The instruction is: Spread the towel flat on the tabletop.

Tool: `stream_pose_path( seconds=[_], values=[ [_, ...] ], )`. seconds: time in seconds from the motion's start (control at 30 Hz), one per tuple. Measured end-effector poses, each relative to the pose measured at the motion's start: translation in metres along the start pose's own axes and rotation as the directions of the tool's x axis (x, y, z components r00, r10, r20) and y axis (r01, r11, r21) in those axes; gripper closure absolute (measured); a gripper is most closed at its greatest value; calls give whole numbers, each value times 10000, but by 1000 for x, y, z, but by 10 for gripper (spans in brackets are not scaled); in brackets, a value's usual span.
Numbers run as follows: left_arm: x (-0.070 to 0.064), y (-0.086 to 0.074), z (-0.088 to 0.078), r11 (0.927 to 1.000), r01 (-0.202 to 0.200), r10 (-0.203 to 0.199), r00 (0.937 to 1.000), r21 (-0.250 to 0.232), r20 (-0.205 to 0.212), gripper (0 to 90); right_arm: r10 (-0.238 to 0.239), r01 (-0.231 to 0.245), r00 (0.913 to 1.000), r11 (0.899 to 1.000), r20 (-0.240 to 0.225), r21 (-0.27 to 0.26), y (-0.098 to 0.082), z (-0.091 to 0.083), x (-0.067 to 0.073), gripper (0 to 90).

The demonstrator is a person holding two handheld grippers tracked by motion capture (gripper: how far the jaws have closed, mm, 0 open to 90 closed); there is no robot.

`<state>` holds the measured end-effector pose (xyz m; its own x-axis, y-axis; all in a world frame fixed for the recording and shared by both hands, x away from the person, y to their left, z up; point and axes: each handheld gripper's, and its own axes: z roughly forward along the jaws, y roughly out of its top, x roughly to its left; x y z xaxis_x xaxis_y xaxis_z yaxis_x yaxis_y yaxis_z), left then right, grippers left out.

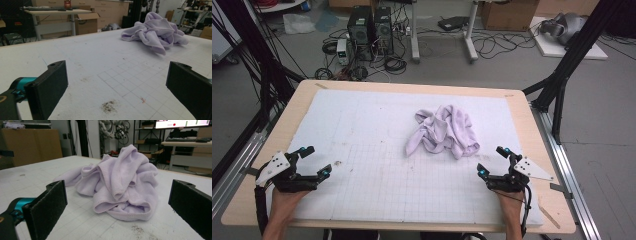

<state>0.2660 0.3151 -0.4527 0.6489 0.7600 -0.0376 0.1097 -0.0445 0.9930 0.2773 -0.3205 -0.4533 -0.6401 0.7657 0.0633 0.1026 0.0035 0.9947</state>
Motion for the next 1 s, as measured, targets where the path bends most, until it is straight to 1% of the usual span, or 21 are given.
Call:
stream_pose_path(
  seconds=[0.13,0.23,0.3,0.4,0.47,0.53,0.57,0.67,0.77,0.8,0.87,0.9,0.93,0.97,1.0],
  values=[
    [0,0,0,10000,-2,2,10000,0,-15,44,23,-23,10000,10000,38,-9,0,0,0,10],
    [0,0,0,10000,-36,36,10000,15,-21,44,-139,139,9999,9999,74,8,0,0,1,10],
    [-1,0,-1,10000,-52,52,10000,-7,-20,44,-153,152,9998,9999,116,59,0,1,2,10],
    [-1,0,-1,9999,-59,59,10000,-114,-15,44,-137,136,9998,9999,165,53,0,1,1,10],
    [0,0,-1,9999,-39,39,10000,-97,-6,44,-47,46,9999,9999,137,90,0,1,1,10],
    [0,0,-1,10000,-46,46,10000,-76,-6,44,-89,87,9998,9999,163,94,1,1,2,10],
    [-1,0,-1,9998,-151,150,9999,-86,-29,44,-154,151,9997,9998,179,116,1,1,2,10],
    [-1,0,-1,9997,-182,181,9998,-135,-91,44,-223,218,9995,9995,224,215,1,3,2,10],
    [-1,0,-1,9998,-164,164,9998,-97,-75,44,-143,130,9996,9987,259,487,2,5,2,10],
    [-1,0,-1,9998,-171,170,9998,-78,-81,44,-98,82,9997,9975,234,701,3,7,1,10],
    [-2,0,-1,9998,-184,183,9998,-99,-101,44,-198,165,9994,9937,289,1109,7,12,1,10],
    [-2,0,-1,9998,-184,183,9998,-99,-101,44,-198,165,9994,9937,289,1109,7,12,1,10],
    [-2,0,-1,9998,-165,164,9998,-94,-91,44,-274,239,9993,9921,265,1232,11,15,1,10],
    [-1,0,-1,9998,-181,180,9998,-59,-94,44,-443,422,9989,9908,141,1285,23,20,1,9],
    [-1,0,-1,9998,-181,180,9998,-59,-94,44,-443,422,9989,9908,141,1285,23,20,1,9]
  ],
)
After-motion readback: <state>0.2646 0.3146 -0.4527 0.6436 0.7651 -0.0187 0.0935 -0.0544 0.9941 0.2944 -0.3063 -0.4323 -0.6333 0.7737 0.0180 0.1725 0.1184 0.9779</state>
